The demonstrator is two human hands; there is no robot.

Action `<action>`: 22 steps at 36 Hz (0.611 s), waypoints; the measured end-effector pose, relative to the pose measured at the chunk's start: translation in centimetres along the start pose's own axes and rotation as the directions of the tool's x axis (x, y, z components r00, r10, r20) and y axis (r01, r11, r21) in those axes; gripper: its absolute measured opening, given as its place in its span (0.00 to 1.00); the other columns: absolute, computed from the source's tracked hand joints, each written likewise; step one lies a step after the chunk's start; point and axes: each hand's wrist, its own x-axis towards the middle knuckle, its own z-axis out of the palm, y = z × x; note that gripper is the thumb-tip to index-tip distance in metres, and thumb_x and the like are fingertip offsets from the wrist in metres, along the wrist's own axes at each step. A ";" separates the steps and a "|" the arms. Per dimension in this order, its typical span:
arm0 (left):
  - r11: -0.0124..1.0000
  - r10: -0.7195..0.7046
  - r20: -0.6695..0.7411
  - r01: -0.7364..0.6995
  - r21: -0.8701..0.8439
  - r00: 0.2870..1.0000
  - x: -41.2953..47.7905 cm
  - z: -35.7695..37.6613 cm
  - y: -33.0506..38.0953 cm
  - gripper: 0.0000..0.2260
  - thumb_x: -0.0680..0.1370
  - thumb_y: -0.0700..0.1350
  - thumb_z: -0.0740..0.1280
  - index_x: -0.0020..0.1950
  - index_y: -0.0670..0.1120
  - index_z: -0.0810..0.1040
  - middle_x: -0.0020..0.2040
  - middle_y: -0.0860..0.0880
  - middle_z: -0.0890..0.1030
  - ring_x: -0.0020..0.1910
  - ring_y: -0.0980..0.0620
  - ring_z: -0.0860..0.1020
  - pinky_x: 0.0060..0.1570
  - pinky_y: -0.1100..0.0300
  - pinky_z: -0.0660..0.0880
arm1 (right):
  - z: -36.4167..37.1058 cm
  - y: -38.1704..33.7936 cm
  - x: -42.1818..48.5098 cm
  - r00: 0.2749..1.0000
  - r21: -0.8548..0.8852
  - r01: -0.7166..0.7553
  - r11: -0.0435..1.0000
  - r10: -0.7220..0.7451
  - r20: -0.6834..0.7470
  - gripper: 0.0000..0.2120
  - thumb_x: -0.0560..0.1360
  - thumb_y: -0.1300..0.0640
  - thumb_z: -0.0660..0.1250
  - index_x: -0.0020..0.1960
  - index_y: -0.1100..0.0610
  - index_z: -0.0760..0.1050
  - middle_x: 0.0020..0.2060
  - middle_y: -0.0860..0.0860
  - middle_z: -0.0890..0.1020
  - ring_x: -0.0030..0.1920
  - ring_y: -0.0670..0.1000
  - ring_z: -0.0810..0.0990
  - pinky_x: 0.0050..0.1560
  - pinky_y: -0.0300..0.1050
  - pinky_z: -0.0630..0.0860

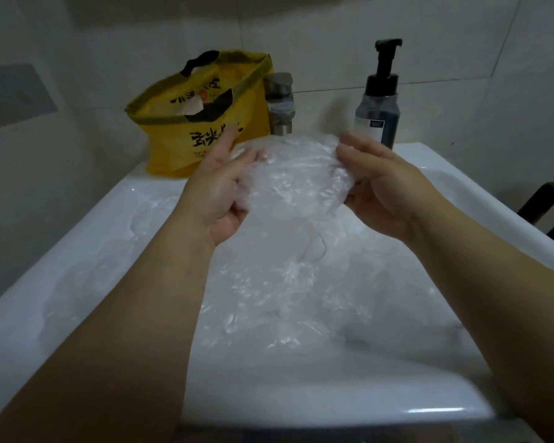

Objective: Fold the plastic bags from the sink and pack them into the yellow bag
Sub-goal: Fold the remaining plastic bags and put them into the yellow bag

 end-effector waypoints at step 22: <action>0.980 -0.133 -0.127 0.150 0.134 0.983 -3.2 0.8 -0.2 0.20 0.77 0.28 0.56 0.47 0.50 0.82 0.51 0.51 0.81 0.40 0.54 0.77 0.33 0.65 0.73 | 0.5 0.5 -1.8 0.999 -0.109 -0.016 0.994 0.011 -0.045 0.09 0.78 0.55 0.65 0.58 0.48 0.72 0.55 0.53 0.80 0.50 0.53 0.80 0.49 0.49 0.77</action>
